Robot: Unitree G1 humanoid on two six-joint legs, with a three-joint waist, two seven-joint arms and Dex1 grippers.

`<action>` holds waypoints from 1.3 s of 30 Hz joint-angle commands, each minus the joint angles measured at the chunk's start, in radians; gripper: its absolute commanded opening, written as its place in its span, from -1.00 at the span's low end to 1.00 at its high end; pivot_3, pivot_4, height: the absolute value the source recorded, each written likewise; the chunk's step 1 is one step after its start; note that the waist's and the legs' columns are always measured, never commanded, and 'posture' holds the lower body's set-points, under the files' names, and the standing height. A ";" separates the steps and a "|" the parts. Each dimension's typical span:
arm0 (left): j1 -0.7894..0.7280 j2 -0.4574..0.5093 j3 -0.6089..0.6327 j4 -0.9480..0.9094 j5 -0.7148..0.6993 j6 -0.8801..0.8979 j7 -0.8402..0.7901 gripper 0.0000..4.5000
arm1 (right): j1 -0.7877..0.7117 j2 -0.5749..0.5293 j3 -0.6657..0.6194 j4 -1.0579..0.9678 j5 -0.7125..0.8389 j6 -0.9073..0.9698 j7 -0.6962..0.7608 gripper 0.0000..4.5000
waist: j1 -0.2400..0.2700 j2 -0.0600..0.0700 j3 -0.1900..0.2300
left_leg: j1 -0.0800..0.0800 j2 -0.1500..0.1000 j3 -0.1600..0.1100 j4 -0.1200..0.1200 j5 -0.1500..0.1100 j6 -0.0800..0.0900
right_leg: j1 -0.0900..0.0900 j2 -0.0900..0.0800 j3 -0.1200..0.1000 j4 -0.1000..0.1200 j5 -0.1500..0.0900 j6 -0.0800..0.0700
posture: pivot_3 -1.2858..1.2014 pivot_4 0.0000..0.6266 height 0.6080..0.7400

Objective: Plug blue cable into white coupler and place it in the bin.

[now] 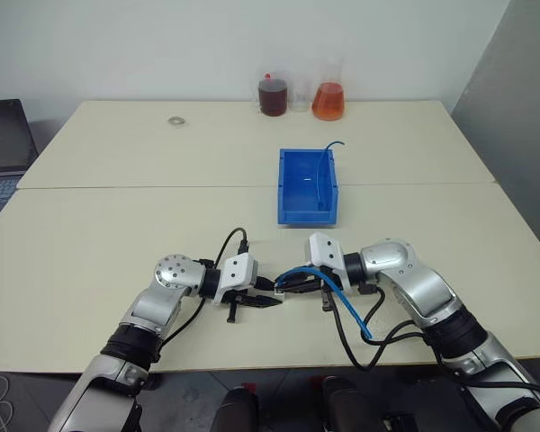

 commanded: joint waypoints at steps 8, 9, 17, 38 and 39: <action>0.018 0.004 0.014 -0.036 -0.013 -0.012 0.014 -0.50 | 0.043 0.011 0.033 0.062 -0.024 0.032 0.003 -0.96 | -0.001 0.000 0.000 | 0.015 0.001 0.000 -0.003 0.000 0.000 | 0.015 0.001 0.000 -0.003 -0.001 -0.001 | 0.03 -0.52 1.00; 0.019 0.007 0.018 -0.043 -0.024 0.004 0.008 -0.34 | 0.039 0.012 0.025 0.061 -0.020 0.035 0.001 -0.96 | -0.001 0.000 0.000 | 0.015 0.001 0.000 -0.003 0.000 0.000 | 0.015 0.001 0.000 -0.003 -0.001 -0.001 | 0.03 -0.52 1.00; 0.066 0.160 0.151 -0.333 -0.178 0.238 0.005 0.40 | 0.006 0.044 -0.147 -0.090 0.165 0.276 -0.073 -0.96 | -0.005 -0.001 0.002 | 0.014 0.001 -0.001 -0.002 0.000 0.000 | 0.014 0.001 0.000 -0.002 -0.002 -0.001 | 0.03 -0.52 1.00; 0.249 0.011 0.394 -0.851 -0.332 0.721 0.678 0.99 | -0.797 0.095 -0.409 0.950 0.135 0.398 -0.321 -0.96 | -0.003 0.001 0.008 | 0.001 0.001 0.003 -0.004 0.000 0.000 | -0.002 0.000 0.003 -0.001 -0.001 -0.002 | 0.03 -0.52 1.00; 0.257 0.007 0.396 -0.862 -0.333 0.725 0.689 0.99 | -0.812 0.098 -0.407 0.998 0.119 0.369 -0.309 -0.96 | -0.003 0.001 0.008 | -0.001 0.001 0.003 -0.004 0.000 0.000 | -0.003 0.000 0.003 -0.001 -0.001 -0.002 | 0.03 -0.52 1.00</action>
